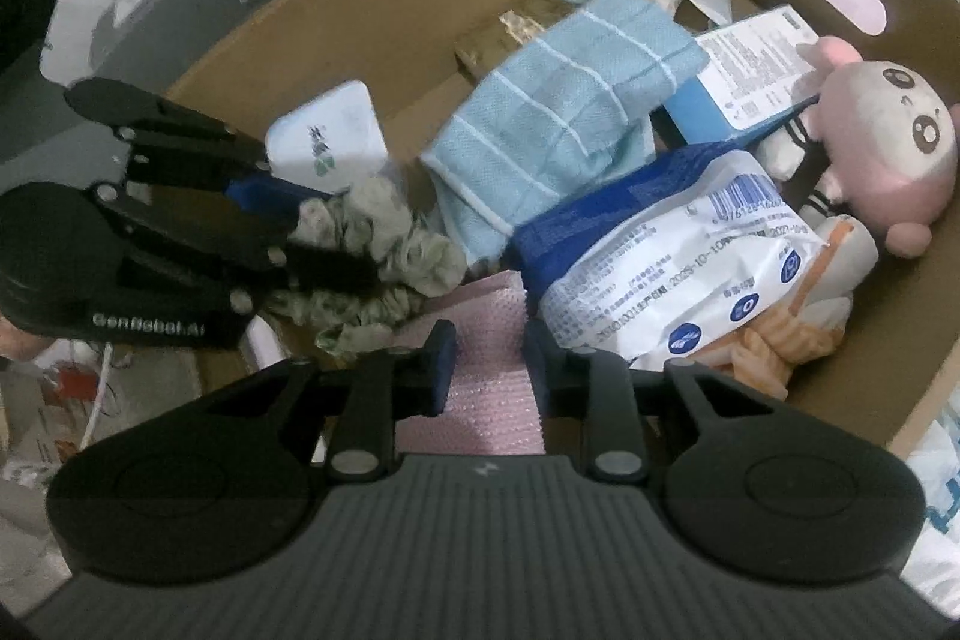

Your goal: Organize soft objects

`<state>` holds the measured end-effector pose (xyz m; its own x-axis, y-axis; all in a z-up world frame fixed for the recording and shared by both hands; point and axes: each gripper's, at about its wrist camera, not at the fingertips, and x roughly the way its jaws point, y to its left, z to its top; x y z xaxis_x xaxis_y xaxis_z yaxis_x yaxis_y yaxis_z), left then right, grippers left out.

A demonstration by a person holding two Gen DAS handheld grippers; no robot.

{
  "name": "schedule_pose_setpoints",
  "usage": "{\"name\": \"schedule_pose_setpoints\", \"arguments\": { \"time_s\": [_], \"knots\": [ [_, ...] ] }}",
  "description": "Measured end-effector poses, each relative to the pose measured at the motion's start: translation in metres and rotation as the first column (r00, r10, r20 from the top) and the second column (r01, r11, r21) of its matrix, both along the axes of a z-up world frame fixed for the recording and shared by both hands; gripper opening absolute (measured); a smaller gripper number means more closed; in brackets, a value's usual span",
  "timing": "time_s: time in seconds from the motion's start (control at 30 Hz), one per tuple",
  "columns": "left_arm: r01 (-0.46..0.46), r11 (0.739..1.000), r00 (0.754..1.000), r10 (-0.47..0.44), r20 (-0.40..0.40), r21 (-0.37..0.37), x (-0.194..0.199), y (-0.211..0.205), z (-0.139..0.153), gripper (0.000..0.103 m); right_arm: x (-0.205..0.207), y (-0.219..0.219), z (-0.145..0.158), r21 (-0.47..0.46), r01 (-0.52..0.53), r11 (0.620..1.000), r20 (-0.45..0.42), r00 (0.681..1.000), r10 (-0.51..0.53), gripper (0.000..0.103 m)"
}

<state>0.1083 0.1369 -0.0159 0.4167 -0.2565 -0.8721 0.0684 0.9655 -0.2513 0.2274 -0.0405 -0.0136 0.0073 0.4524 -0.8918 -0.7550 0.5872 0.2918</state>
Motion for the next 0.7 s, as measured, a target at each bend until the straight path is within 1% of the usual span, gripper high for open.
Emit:
{"name": "schedule_pose_setpoints", "arguments": {
  "time_s": [0.07,0.13,0.17,0.23,0.33,0.4,0.47,0.53,0.57,0.6,0.63,0.67,0.7],
  "knots": [
    [0.003,1.000,1.000,-0.003,0.023,0.002,-0.003,-0.001,0.006,0.048,-0.001,-0.011,0.008,0.046,0.031,0.998,-0.006,0.999,-0.031,0.028],
    [0.001,1.000,0.999,-0.001,0.051,0.002,-0.007,-0.002,0.012,0.055,-0.003,-0.023,0.016,0.091,0.063,0.994,0.001,0.998,-0.063,0.028],
    [-0.005,1.000,0.998,0.005,0.067,0.002,-0.010,-0.001,0.016,0.058,-0.005,-0.033,0.021,0.127,0.093,0.988,0.002,0.996,-0.094,0.029],
    [-0.011,1.000,0.995,0.011,0.096,-0.002,-0.017,0.000,0.023,0.060,-0.009,-0.052,0.031,0.191,0.144,0.971,-0.004,0.989,-0.146,0.030],
    [-0.009,1.000,0.991,0.012,0.132,-0.022,-0.026,0.000,0.034,0.066,-0.019,-0.085,0.046,0.307,0.223,0.925,-0.014,0.973,-0.230,0.032],
    [-0.012,0.999,0.986,0.017,0.164,-0.032,-0.034,-0.002,0.042,0.075,-0.029,-0.111,0.055,0.388,0.287,0.876,-0.027,0.954,-0.300,0.035],
    [-0.015,0.999,0.979,0.022,0.204,-0.037,-0.045,-0.003,0.050,0.081,-0.041,-0.134,0.061,0.455,0.348,0.820,-0.040,0.928,-0.372,0.042],
    [-0.016,1.000,0.969,0.022,0.244,-0.027,-0.056,-0.005,0.059,0.086,-0.055,-0.157,0.065,0.495,0.406,0.768,-0.019,0.889,-0.458,0.054],
    [-0.013,1.000,0.965,0.018,0.260,-0.021,-0.060,-0.006,0.062,0.090,-0.065,-0.167,0.068,0.503,0.439,0.744,0.009,0.858,-0.513,0.056],
    [-0.011,1.000,0.959,0.014,0.283,-0.011,-0.067,-0.008,0.067,0.092,-0.073,-0.175,0.069,0.503,0.471,0.724,0.038,0.826,-0.563,0.061],
    [-0.012,1.000,0.952,0.012,0.306,-0.003,-0.072,-0.010,0.071,0.094,-0.082,-0.183,0.070,0.499,0.502,0.706,0.070,0.789,-0.610,0.070],
    [-0.013,1.000,0.945,0.011,0.327,0.004,-0.078,-0.012,0.075,0.096,-0.090,-0.190,0.072,0.491,0.536,0.686,0.109,0.744,-0.659,0.075],
    [-0.017,1.000,0.938,0.013,0.346,0.007,-0.082,-0.014,0.078,0.099,-0.097,-0.195,0.072,0.482,0.563,0.671,0.146,0.704,-0.695,0.083]
  ]
}}
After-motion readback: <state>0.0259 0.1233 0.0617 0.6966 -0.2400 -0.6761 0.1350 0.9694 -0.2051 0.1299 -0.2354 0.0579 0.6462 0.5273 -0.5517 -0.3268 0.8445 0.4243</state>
